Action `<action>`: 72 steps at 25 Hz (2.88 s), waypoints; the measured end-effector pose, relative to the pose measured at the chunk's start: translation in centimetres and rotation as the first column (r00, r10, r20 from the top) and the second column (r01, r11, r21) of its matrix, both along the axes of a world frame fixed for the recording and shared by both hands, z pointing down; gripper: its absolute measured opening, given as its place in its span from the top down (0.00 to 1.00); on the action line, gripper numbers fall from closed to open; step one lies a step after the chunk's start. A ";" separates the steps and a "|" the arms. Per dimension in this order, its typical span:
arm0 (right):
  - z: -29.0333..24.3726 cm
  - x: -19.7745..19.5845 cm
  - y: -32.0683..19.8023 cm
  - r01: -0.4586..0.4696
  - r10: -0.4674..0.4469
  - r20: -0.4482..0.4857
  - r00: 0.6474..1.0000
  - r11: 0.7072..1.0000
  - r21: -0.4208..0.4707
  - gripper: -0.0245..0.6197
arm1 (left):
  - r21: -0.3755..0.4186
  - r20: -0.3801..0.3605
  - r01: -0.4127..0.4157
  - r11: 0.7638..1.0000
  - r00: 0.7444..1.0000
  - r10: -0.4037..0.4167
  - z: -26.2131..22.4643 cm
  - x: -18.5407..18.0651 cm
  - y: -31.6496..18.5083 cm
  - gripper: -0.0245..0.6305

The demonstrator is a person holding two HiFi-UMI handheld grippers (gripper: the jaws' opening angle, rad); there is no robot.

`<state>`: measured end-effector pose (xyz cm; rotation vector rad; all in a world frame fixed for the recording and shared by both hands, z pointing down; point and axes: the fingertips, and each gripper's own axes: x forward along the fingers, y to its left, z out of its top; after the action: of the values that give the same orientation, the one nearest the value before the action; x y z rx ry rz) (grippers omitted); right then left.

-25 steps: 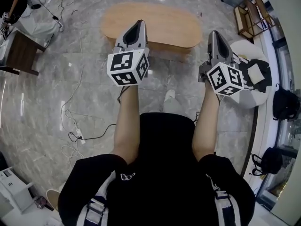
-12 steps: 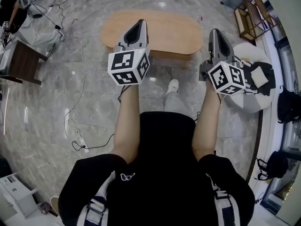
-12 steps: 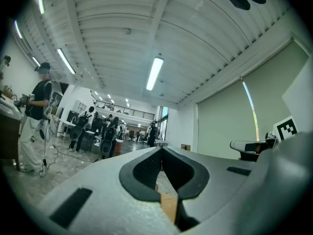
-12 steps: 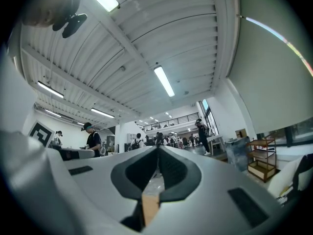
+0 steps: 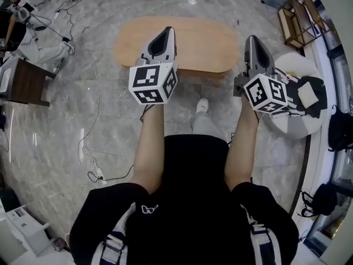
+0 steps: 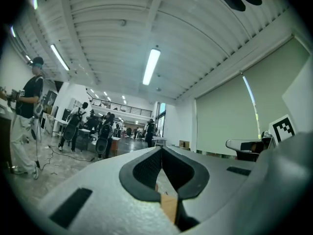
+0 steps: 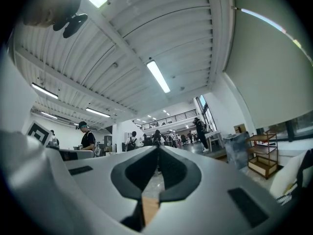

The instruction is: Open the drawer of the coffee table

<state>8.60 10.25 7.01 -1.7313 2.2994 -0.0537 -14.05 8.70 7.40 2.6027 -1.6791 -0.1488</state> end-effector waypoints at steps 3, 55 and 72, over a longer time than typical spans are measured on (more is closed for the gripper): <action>0.4 1.7 -3.9 0.008 -0.008 0.004 1.000 1.000 -0.018 0.94 | -0.015 0.006 0.003 1.000 1.000 -0.003 0.4 1.9 -3.5 0.95; 7.5 13.1 -32.6 0.052 -0.042 0.051 0.998 0.978 -0.204 0.94 | -0.181 0.044 -0.013 0.983 0.999 0.021 6.4 14.9 -32.6 0.95; 16.4 7.6 -33.7 0.108 -0.096 0.049 0.994 0.916 -0.387 0.94 | -0.383 0.062 0.037 0.923 0.998 -0.014 16.5 8.8 -32.9 0.95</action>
<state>16.20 -23.45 23.38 -1.7619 2.4826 -0.5917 -5.23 -24.23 23.90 2.3127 -1.5688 0.2360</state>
